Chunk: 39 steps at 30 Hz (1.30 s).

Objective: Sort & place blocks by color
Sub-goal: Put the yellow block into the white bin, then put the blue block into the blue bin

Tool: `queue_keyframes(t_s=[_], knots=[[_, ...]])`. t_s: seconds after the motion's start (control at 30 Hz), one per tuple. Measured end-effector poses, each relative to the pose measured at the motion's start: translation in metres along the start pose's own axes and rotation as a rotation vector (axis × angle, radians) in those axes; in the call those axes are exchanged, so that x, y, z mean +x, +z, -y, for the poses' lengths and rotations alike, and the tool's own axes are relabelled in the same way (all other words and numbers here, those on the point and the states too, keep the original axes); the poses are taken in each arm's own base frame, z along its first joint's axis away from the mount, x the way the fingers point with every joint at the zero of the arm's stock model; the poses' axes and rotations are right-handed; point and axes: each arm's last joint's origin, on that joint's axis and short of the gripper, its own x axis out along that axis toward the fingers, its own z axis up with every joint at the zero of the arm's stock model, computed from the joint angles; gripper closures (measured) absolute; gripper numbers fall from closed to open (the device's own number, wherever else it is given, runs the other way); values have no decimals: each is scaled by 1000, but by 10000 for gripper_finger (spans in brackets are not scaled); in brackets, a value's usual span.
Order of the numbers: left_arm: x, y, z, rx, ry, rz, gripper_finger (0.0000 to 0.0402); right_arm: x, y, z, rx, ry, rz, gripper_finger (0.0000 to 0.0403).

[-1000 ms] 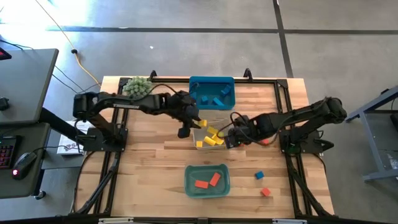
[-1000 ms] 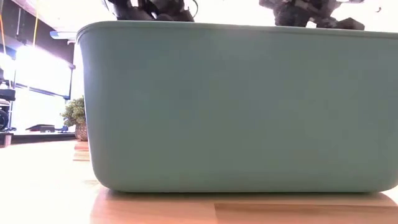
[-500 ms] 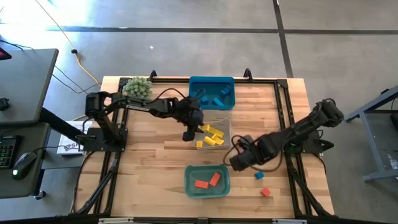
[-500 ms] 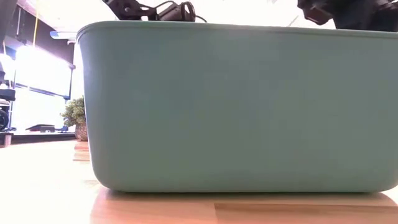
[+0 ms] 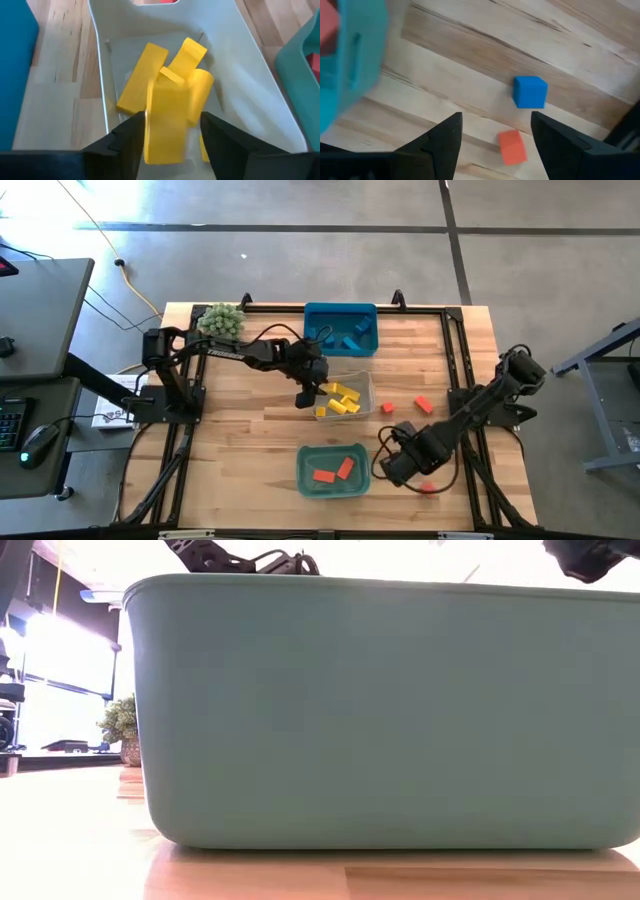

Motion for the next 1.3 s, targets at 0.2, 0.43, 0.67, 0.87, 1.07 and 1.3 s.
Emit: queue_keyframes(t_s=[0.2, 0.43, 0.67, 0.87, 1.07, 1.3], knots=[[-3, 10, -1, -20, 4, 26, 186, 0, -14, 9, 3, -58, 17, 171], [-13, 32, -2, -36, 8, 59, 168, 1, -20, 14, -21, -73, 63, 171], [-25, 53, -1, -37, 7, 54, 171, 6, -18, 18, -26, -94, 117, 171], [-31, 61, -1, -38, 7, 52, 171, 38, -17, 25, -36, -91, 71, 171], [-31, 59, -1, -43, 9, 32, 172, 60, -16, 29, -41, -60, 27, 171], [-31, 56, -1, -50, 24, 4, 170, 80, -14, 40, -29, -77, 0, 171]])
